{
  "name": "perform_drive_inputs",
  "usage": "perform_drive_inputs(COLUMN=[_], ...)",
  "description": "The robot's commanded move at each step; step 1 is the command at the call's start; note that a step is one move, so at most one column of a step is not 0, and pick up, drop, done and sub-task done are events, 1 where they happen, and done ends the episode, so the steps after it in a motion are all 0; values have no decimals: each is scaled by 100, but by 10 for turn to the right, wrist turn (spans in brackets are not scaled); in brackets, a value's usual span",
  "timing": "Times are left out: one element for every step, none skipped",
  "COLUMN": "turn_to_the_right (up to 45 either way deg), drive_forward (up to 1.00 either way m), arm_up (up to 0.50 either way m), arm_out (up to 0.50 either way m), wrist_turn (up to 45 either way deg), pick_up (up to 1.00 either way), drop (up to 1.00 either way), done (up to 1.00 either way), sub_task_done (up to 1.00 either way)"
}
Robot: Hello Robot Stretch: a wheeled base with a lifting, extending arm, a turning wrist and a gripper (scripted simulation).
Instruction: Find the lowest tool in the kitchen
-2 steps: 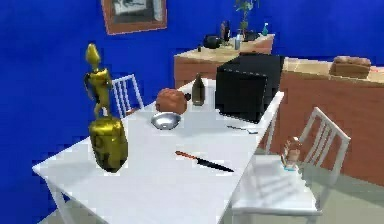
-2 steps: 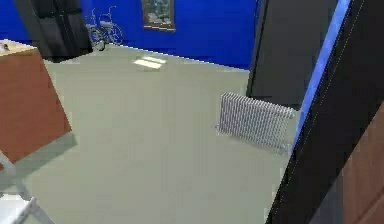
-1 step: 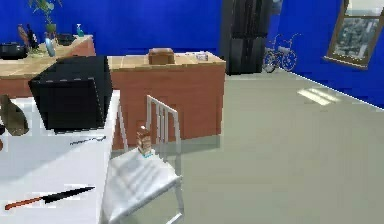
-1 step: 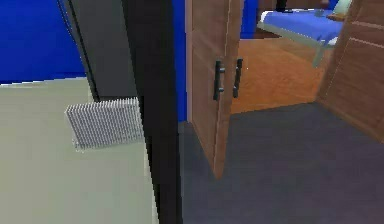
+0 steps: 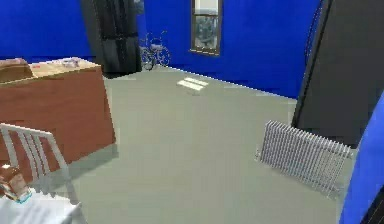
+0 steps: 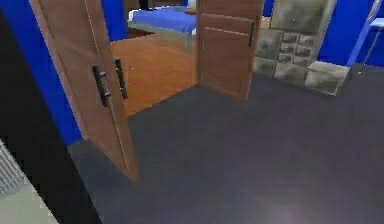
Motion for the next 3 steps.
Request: perform_drive_inputs(turn_to_the_right=[0, 30, 0], drive_forward=[100, 0, 15], arm_up=[0, 0, 0], arm_out=[0, 0, 0], wrist_turn=[0, 0, 0], pick_up=[0, 0, 0], drop=[0, 0, 0], done=[0, 0, 0], sub_task_done=[0, 0, 0])
